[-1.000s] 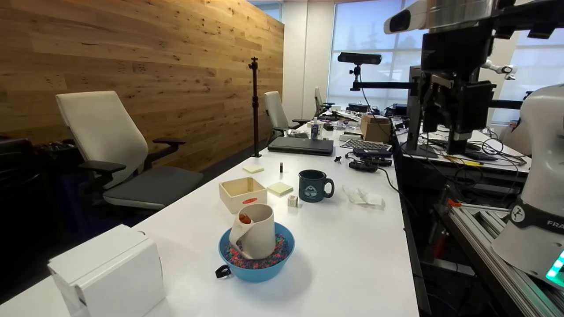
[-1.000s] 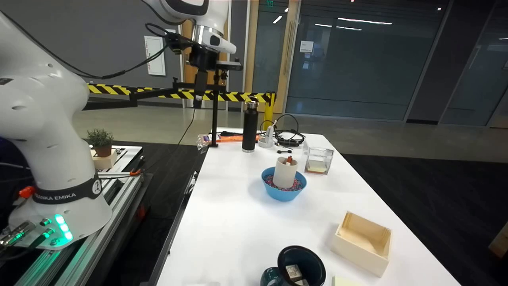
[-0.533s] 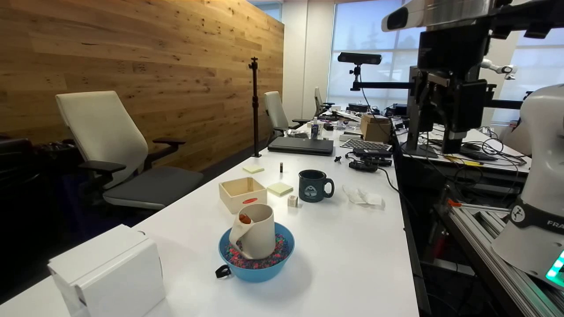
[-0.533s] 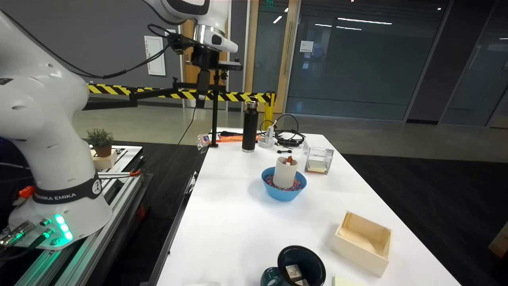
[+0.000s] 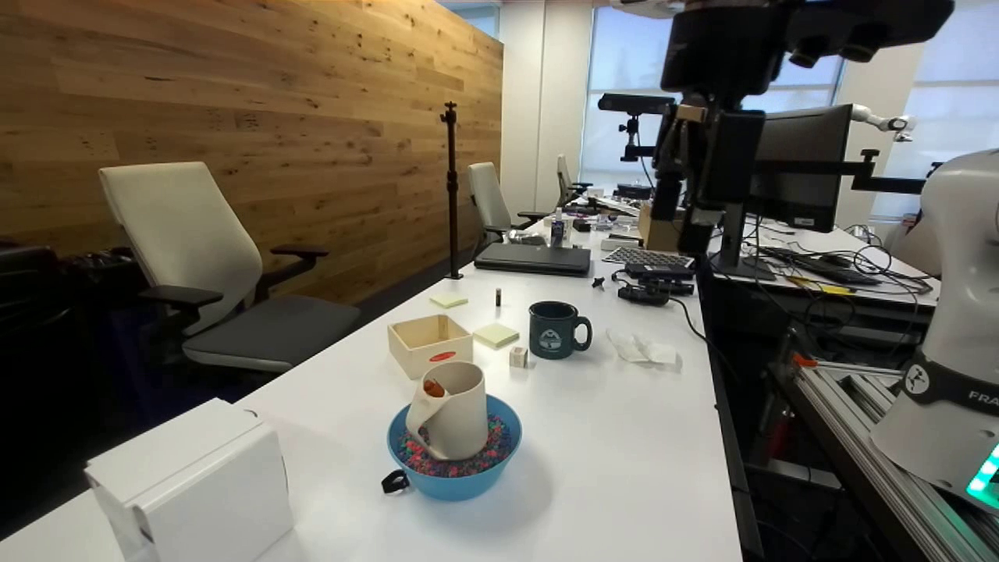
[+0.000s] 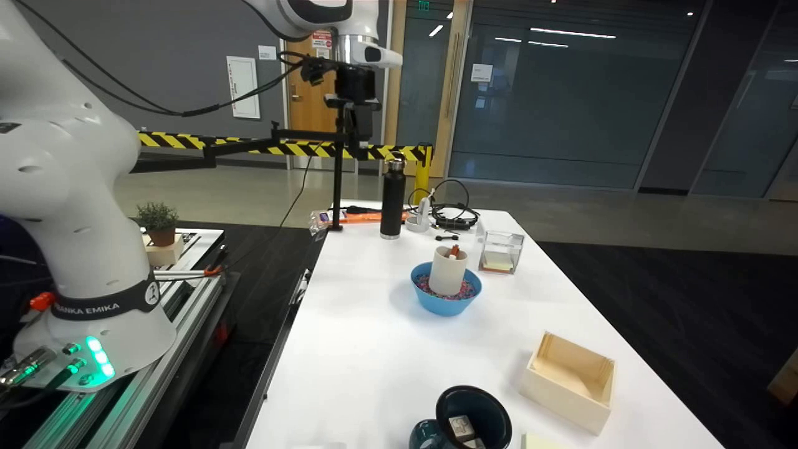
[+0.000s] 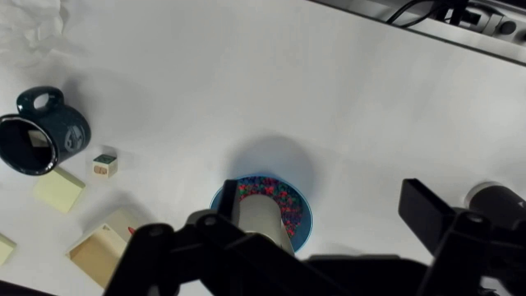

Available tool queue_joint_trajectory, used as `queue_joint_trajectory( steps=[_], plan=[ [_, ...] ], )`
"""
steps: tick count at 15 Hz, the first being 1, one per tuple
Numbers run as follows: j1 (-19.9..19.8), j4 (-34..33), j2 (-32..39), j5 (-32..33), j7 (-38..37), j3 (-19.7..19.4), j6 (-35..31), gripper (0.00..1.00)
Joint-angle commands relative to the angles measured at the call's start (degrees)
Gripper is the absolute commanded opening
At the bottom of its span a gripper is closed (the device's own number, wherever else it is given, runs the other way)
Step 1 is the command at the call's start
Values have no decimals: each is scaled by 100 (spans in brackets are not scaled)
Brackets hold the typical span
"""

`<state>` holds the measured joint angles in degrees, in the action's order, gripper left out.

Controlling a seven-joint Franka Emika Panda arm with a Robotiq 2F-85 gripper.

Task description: Take the marker from the white cup and place it in the box, then place the cup on the table.

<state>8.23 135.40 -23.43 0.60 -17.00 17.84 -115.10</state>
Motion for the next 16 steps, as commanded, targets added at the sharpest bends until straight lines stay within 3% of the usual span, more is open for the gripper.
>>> queue_joint_trajectory(
  steps=[1, 4, 8, 12, 13, 14, 16],
  plan=[
    [-108, -517, 650, 567, 215, -119, -300, 100],
    [-157, -683, 964, 787, 541, -369, -351, 100],
    [-32, -613, 1123, 596, 1960, -759, -343, 100],
    [81, -469, 1097, 544, 3230, -904, -413, 100],
    [96, -496, 1109, 545, 3295, -904, -342, 100],
    [40, -529, 1152, 632, 2907, -867, -319, 100],
    [76, -525, 1152, 631, 3077, -875, -319, 100]
  ],
)
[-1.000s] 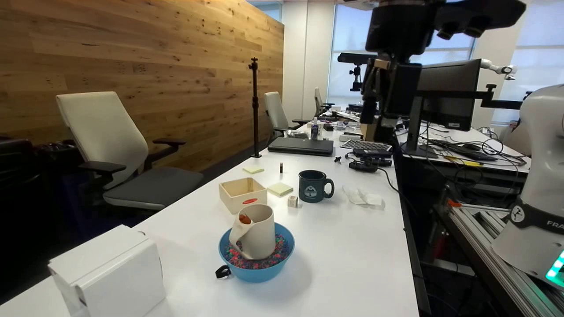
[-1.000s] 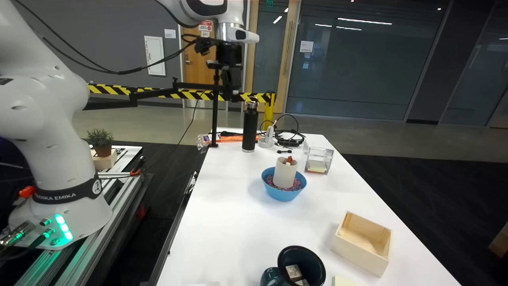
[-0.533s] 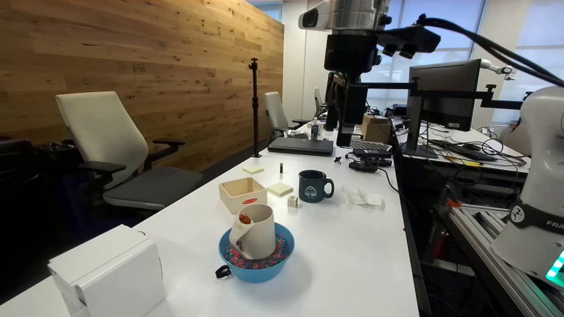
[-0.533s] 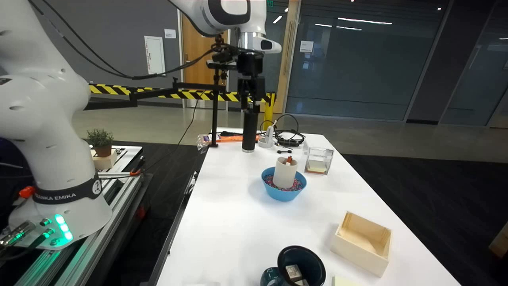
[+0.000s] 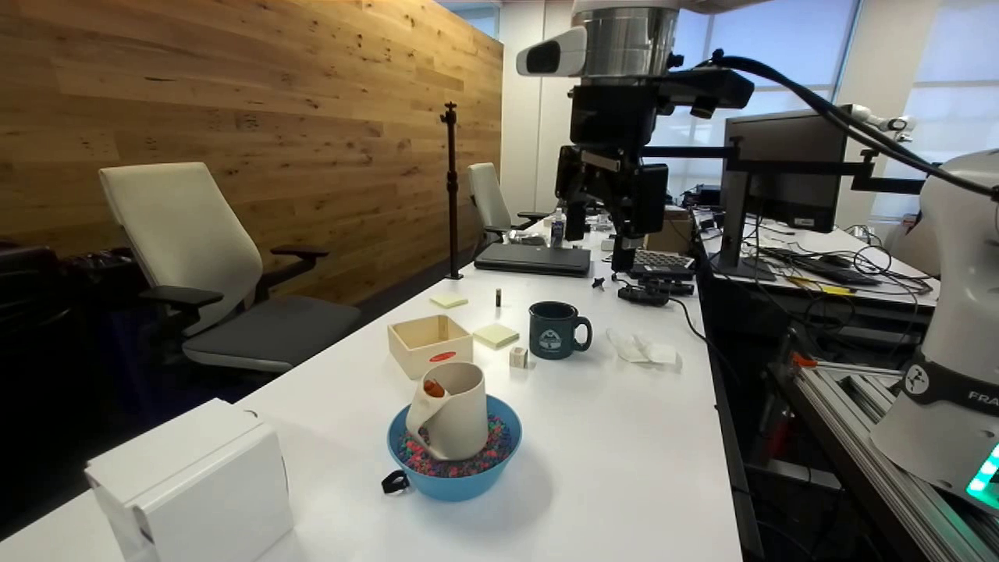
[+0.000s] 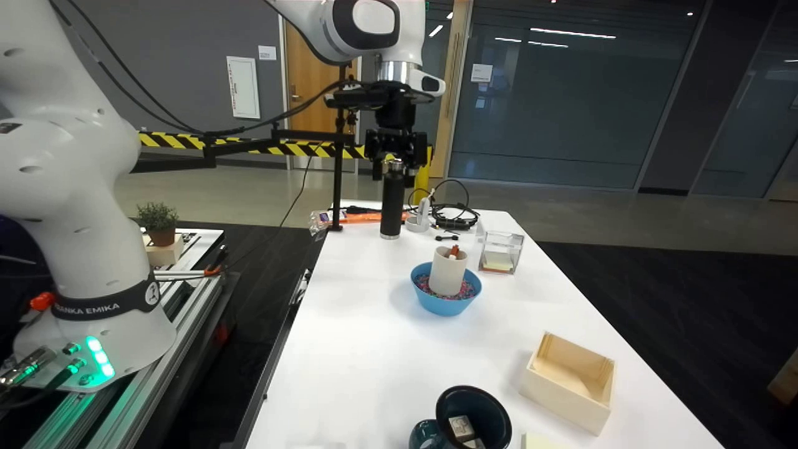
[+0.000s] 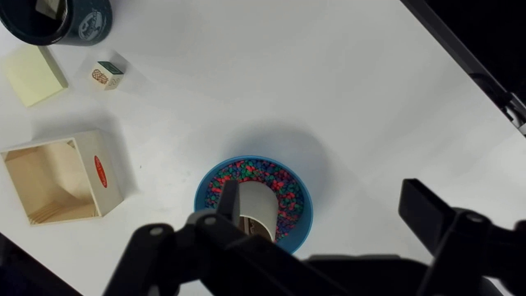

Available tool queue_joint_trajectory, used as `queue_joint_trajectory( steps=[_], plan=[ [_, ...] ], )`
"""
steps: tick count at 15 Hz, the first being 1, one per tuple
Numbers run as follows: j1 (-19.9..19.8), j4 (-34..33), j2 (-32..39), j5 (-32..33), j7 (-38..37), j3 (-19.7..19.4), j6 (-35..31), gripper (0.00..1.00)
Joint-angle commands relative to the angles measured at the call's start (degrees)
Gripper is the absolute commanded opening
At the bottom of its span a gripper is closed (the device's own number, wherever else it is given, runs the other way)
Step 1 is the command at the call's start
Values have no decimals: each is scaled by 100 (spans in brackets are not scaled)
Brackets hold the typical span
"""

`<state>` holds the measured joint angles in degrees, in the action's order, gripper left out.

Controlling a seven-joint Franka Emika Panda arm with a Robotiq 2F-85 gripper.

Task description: Take the marker from the white cup and place it in the box, then place the cup on the table.

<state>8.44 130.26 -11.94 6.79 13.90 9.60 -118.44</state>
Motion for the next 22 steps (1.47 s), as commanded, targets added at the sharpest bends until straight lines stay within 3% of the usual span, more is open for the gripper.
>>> queue_joint_trajectory(
  steps=[1, 4, 7, 12, 15, 17, 22],
  plan=[
    [62, -11, 4, 12, 6, -50, 14, 100],
    [63, -78, 81, 151, -302, 44, -7, 100],
    [177, -359, 458, -94, -545, 150, -587, 100],
    [387, -552, 959, -431, 785, 99, -1889, 100],
    [364, -558, 1167, -888, 1931, 74, -2041, 100],
    [292, -540, 1275, -787, 2149, 68, -1879, 100],
    [181, -587, 1547, 154, 885, -14, -1559, 100]
  ],
)
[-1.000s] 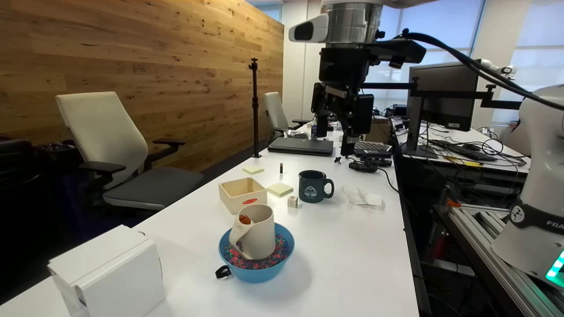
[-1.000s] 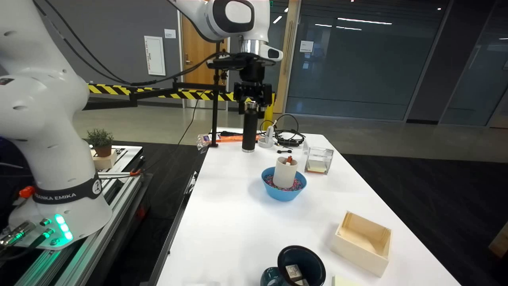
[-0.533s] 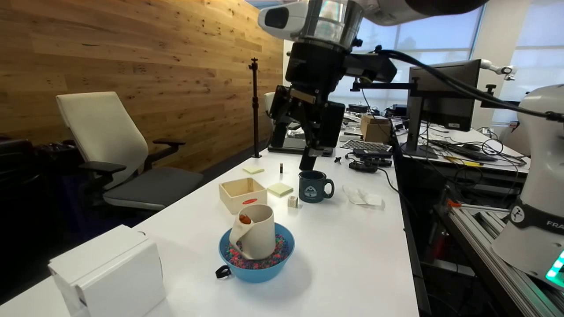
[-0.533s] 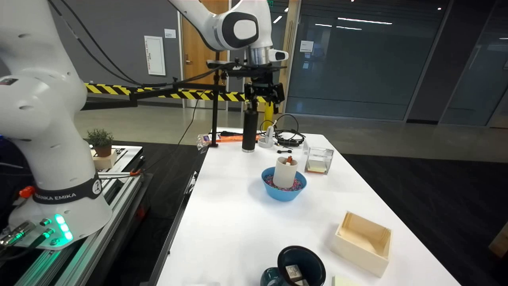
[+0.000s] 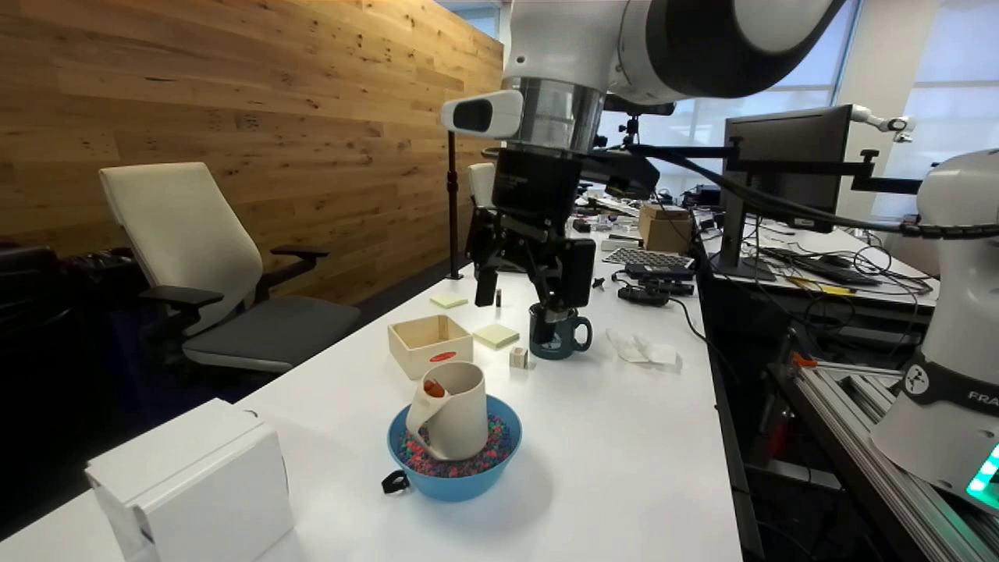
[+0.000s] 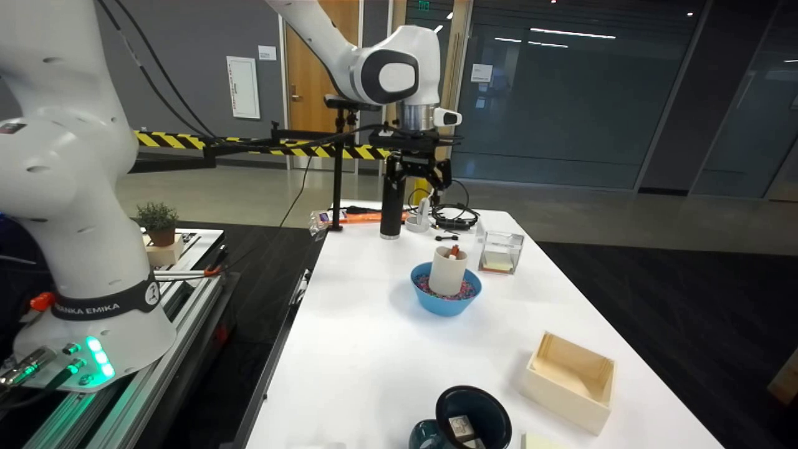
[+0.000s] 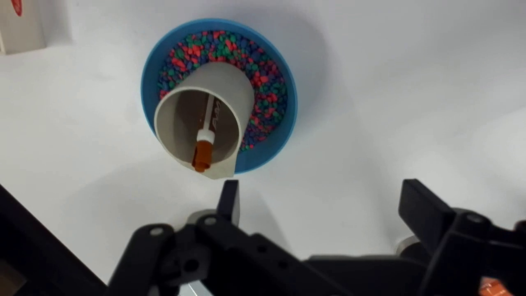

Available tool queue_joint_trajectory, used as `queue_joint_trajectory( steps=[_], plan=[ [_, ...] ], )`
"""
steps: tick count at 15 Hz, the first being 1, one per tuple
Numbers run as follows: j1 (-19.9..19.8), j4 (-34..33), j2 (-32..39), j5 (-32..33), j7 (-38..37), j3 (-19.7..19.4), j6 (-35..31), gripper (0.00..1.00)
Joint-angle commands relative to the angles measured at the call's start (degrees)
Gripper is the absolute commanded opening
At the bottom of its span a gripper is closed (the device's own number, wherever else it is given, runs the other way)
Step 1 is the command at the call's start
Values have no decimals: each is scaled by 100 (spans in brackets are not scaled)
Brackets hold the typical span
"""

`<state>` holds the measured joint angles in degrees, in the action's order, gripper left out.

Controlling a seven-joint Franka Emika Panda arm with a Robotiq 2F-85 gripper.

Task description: Take the marker from the white cup and place it in the box, then place the cup on the table.

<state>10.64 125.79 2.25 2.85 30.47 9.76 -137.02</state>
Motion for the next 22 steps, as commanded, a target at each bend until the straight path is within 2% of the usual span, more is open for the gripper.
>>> queue_joint_trajectory(
  steps=[1, 4, 6, 9, 11, 12, 15, 16, 22],
  plan=[
    [-30, -153, 158, 660, -1051, -38, 369, 100],
    [7, -237, 228, 732, -1519, -14, 680, 100],
    [21, -302, 274, 547, -1489, 30, 809, 100],
    [-16, -484, 464, 437, -1312, 57, 397, 100],
    [-28, -679, 557, 516, -1358, 37, 505, 100],
    [-26, -411, 377, 501, -1307, 54, 463, 100],
    [-33, -574, 498, 503, -1308, 44, 465, 100],
    [21, -597, 623, 741, -1490, 33, 350, 100],
    [9, -989, 1428, 853, -1351, 0, -442, 100]
  ],
)
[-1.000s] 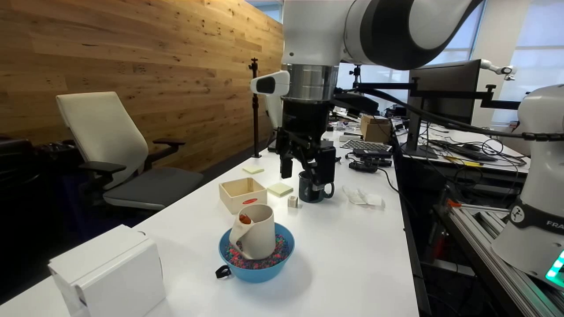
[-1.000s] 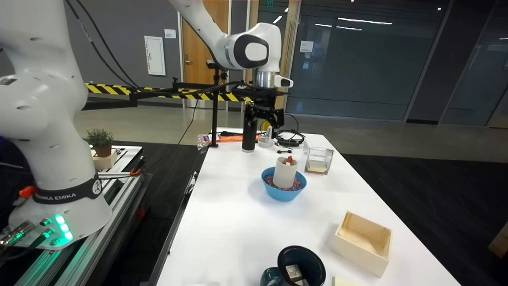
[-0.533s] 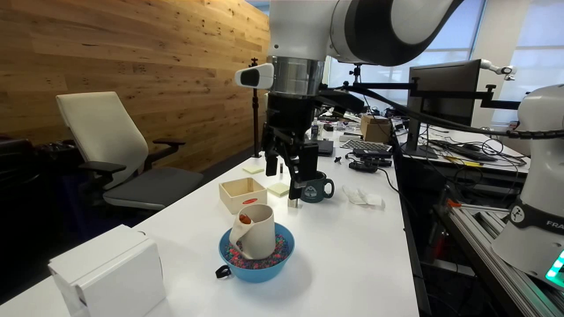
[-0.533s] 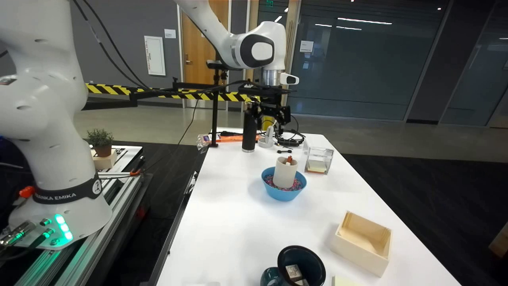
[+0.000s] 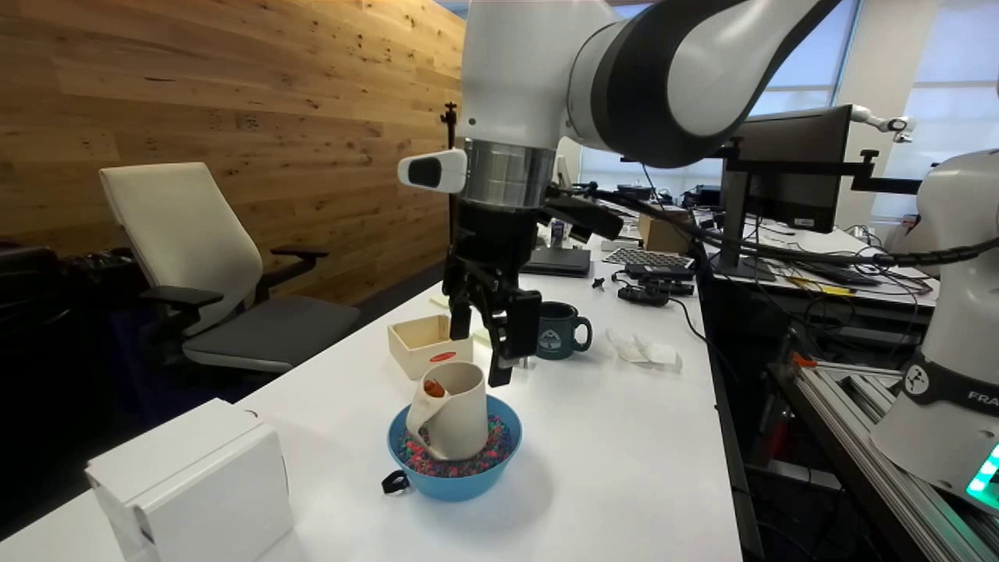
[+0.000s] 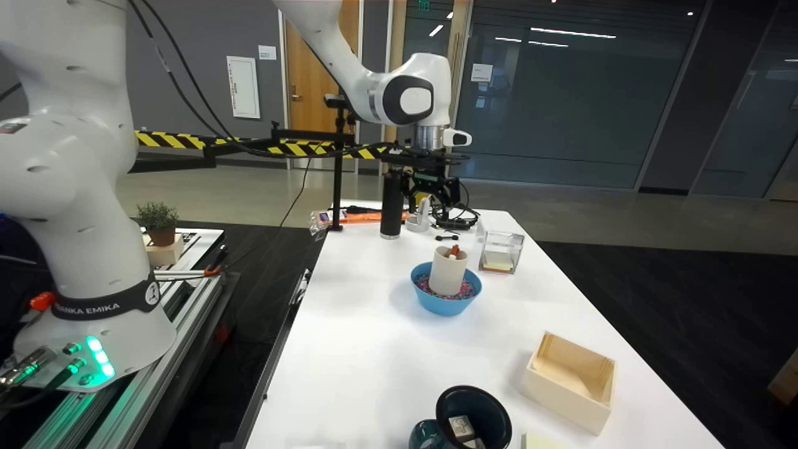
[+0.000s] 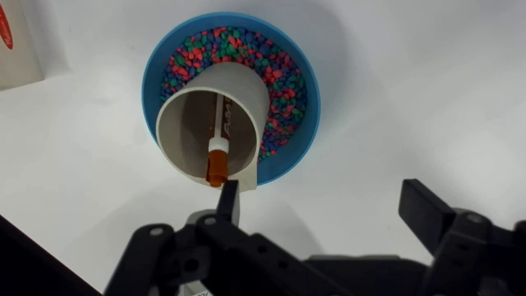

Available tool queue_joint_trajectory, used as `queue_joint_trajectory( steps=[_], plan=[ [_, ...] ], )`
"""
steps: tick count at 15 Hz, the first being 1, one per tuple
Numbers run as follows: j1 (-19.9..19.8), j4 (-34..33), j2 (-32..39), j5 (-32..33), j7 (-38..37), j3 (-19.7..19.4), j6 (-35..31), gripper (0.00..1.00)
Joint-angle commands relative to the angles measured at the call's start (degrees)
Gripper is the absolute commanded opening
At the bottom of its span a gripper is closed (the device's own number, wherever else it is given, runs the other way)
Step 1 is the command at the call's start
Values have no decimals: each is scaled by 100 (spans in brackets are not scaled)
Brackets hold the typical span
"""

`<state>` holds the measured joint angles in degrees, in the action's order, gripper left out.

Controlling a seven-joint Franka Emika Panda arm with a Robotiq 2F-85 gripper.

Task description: Take the marker from the white cup and place it in the box, then place the cup on the table.

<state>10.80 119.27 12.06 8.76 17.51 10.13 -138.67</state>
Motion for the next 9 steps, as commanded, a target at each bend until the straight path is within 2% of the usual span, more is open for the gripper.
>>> queue_joint_trajectory(
  steps=[1, 9],
  plan=[
    [-1, -426, 573, 356, -147, -95, -325, 100],
    [155, -1156, 1093, 848, -989, -543, -163, 100]
  ],
)
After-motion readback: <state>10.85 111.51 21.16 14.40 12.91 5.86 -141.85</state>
